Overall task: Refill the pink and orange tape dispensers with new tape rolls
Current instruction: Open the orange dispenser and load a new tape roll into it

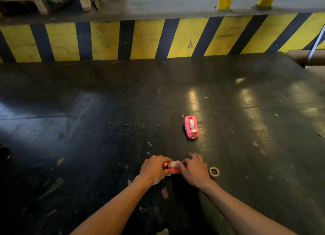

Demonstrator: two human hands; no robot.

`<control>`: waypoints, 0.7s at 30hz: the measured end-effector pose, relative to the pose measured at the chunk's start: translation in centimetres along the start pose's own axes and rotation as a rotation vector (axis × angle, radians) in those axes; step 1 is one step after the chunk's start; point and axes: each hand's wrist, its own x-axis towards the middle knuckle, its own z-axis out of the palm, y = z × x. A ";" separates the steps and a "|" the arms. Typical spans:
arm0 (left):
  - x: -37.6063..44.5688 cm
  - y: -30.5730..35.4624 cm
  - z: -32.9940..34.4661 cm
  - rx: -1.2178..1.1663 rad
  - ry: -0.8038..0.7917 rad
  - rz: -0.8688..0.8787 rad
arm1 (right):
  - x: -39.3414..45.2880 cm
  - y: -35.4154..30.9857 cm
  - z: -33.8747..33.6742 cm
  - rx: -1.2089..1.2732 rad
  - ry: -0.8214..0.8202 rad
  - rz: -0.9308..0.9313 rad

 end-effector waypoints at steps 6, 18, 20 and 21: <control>-0.1 0.3 -0.1 -0.026 -0.018 -0.015 | 1.4 -0.6 1.3 0.229 -0.026 0.248; -0.2 0.3 -0.3 0.001 -0.028 -0.012 | 0.6 1.6 -1.5 0.420 0.086 0.221; -0.1 0.3 -0.3 0.006 -0.028 -0.012 | 0.7 2.9 -1.8 0.484 0.101 0.260; -0.1 0.3 -0.3 0.005 -0.031 -0.013 | 0.7 3.5 -1.8 0.525 0.091 0.285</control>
